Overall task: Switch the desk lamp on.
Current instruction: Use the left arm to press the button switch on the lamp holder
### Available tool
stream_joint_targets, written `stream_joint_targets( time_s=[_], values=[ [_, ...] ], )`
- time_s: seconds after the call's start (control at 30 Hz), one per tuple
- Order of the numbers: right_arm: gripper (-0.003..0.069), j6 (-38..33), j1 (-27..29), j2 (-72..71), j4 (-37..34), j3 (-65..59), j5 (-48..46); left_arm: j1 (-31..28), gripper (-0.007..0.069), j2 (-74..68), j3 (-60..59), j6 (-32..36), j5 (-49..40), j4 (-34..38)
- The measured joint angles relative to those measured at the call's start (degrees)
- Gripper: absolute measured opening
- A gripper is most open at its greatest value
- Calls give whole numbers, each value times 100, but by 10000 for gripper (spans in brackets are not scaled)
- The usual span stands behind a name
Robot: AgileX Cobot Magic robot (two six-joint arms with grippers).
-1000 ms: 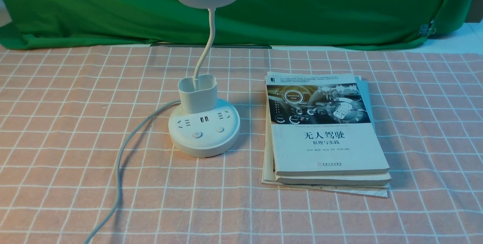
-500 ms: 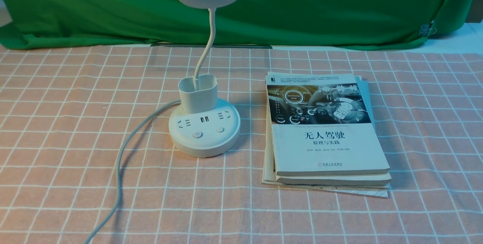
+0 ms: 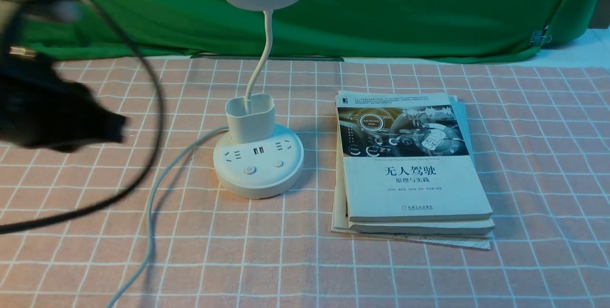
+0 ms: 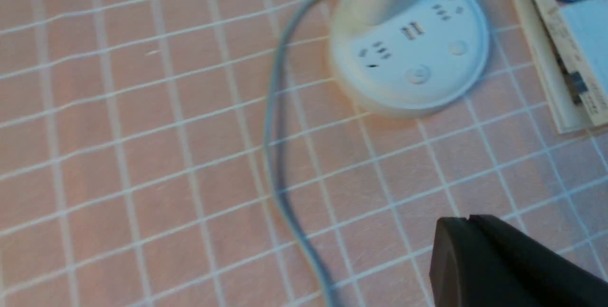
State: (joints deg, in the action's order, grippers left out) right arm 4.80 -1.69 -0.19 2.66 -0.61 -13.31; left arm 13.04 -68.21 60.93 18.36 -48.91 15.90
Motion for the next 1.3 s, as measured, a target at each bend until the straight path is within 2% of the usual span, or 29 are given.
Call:
stream_joint_targets(
  time_s=[0.1, 0.27, 0.43, 0.67, 0.93, 1.13, 1.3],
  values=[
    [239, 0, 0, 0, 0, 0, 0, 653, 21, -641, 0, -45, 855, -20],
    [239, 0, 0, 0, 0, 0, 0, 1180, 21, -1585, 35, -83, 1826, 103],
    [239, 0, 0, 0, 0, 0, 0, 1454, 21, -2372, 48, -87, 2421, 134],
    [239, 0, 0, 0, 0, 0, 0, 1518, 21, -3243, 48, -111, 3427, 266],
    [239, 0, 0, 0, 0, 0, 0, 1518, 21, -3732, 78, -188, 3948, 575],
    [239, 0, 0, 0, 0, 0, 0, 1518, 21, -3961, 425, -221, 3929, 738],
    [239, 0, 0, 0, 0, 0, 0, 1518, 21, -4138, 808, -247, 3567, 706]
  ],
)
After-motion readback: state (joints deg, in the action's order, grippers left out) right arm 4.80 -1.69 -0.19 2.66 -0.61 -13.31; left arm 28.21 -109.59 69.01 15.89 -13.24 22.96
